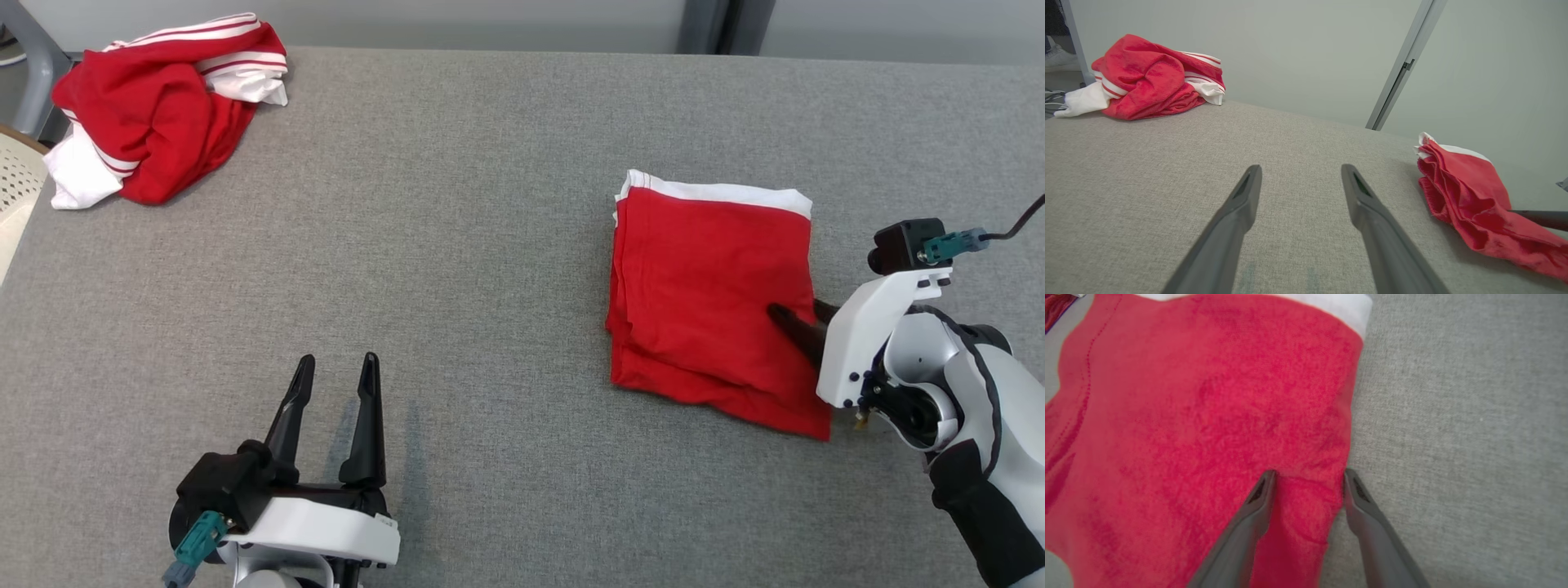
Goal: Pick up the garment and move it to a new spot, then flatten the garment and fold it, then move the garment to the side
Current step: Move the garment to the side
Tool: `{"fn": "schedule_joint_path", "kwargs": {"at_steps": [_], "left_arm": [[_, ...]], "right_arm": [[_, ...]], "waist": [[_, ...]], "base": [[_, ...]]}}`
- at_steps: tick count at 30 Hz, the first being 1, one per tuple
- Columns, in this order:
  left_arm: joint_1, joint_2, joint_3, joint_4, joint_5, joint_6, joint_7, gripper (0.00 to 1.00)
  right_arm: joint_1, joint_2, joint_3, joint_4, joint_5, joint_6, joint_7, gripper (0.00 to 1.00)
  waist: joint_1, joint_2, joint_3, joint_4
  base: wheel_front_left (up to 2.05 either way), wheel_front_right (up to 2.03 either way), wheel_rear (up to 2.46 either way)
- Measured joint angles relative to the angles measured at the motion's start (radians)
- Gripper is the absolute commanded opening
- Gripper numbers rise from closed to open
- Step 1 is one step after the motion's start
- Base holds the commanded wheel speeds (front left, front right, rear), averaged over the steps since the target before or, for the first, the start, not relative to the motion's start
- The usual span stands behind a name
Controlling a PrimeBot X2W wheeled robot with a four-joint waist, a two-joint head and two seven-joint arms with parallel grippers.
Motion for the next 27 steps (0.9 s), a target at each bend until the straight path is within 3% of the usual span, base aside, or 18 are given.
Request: {"fn": "schedule_joint_path", "kwargs": {"at_steps": [1, 2, 13, 20, 27], "left_arm": [[0.0, 0.0, 0.001, 0.0, 0.0, 0.0, 0.0, 1.0], [0.0, 0.0, 0.003, 0.0, 0.0, 0.0, 0.0, 1.0], [0.004, 0.0, -0.009, -0.01, 0.029, -0.021, 0.0, 1.0], [-0.004, 0.0, -0.029, -0.02, 0.064, -0.039, 0.0, 1.0], [-0.019, 0.02, -0.038, -0.03, 0.088, -0.044, 0.003, 1.0]], "right_arm": [[-0.003, -0.002, 0.011, 0.004, 0.007, 0.0, -0.009, 0.35], [-0.01, -0.008, 0.034, 0.015, 0.021, 0.0, -0.025, 0.0], [-0.055, -0.084, 0.112, 0.041, 0.059, 0.0, -0.14, 0.0], [-0.095, -0.137, 0.139, 0.059, 0.07, 0.0, -0.176, 0.0], [-0.134, -0.141, 0.158, 0.08, 0.081, 0.0, -0.208, 0.0]], "waist": [[0.0, 0.0, -0.001, 0.0], [0.0, 0.0, -0.003, -0.001], [0.0, 0.0, -0.014, -0.072], [0.0001, 0.0, -0.007, -0.178], [0.0, 0.0, 0.018, -0.292]], "base": [[0.0, 0.0, 0.0], [0.0, 0.0, 0.0], [0.0, 0.0, 0.0], [0.0, 0.0, 0.0], [0.0, 0.0, 0.0]]}}
